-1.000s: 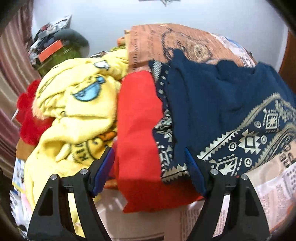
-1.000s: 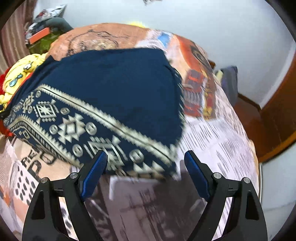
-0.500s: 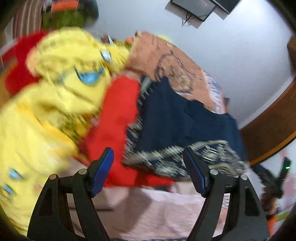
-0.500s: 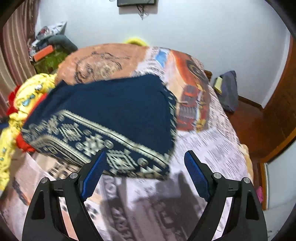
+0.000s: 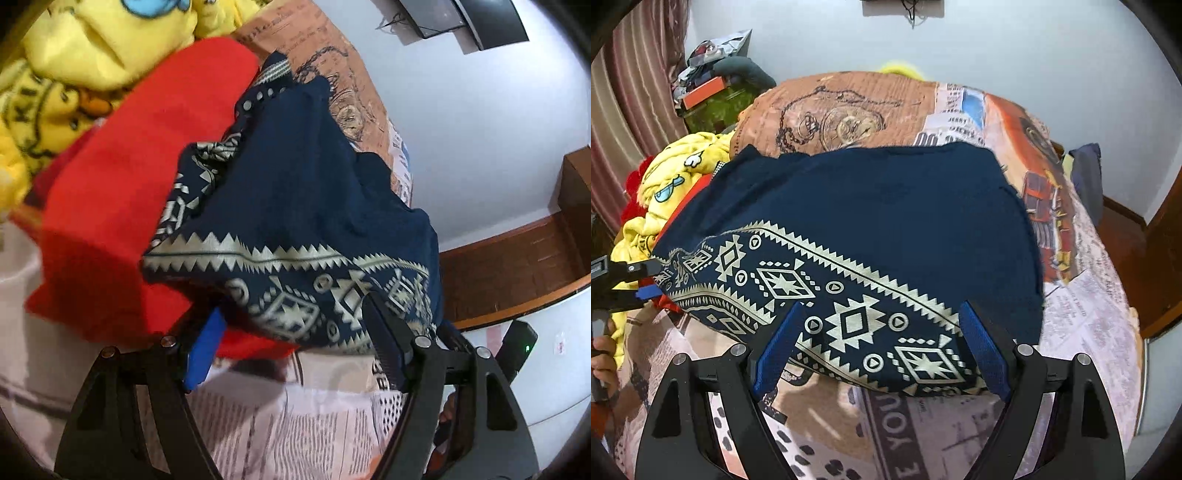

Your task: Fold large clothes

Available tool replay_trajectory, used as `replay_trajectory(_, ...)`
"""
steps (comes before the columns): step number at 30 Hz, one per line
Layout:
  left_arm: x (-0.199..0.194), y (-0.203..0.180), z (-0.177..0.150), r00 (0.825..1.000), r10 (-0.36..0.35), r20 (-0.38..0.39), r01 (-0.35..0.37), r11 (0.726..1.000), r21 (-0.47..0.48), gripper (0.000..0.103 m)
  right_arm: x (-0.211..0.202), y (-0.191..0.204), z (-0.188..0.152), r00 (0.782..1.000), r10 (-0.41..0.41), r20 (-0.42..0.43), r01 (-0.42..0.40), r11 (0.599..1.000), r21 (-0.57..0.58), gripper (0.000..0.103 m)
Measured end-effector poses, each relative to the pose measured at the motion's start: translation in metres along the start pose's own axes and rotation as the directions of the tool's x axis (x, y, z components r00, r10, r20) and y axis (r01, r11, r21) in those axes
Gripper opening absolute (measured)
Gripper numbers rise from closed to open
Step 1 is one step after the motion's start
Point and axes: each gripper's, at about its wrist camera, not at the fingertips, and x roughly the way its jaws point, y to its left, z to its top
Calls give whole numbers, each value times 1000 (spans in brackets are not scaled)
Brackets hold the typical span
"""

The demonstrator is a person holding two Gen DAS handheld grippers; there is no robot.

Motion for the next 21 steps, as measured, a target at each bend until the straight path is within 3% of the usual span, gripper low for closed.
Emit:
replay_trajectory(13,37,-1,31,988,27,150,-15,997,-78,72,6,-14,-1,998,59,-24,-56,994,95,84)
replay_trajectory(15,37,-11,32,981,65,185,-55,997,-61,52,4,-15,0,998,63,-21,-60,993,101,84)
replay_trajectory(17,35,-24,35,968,129,217,-128,992,-20,25,1,-15,5,998,66,-16,-64,993,103,84)
replay_trajectory(21,17,-55,46,941,152,302,-180,981,66,10,-7,-10,19,997,78,9,-78,993,93,84)
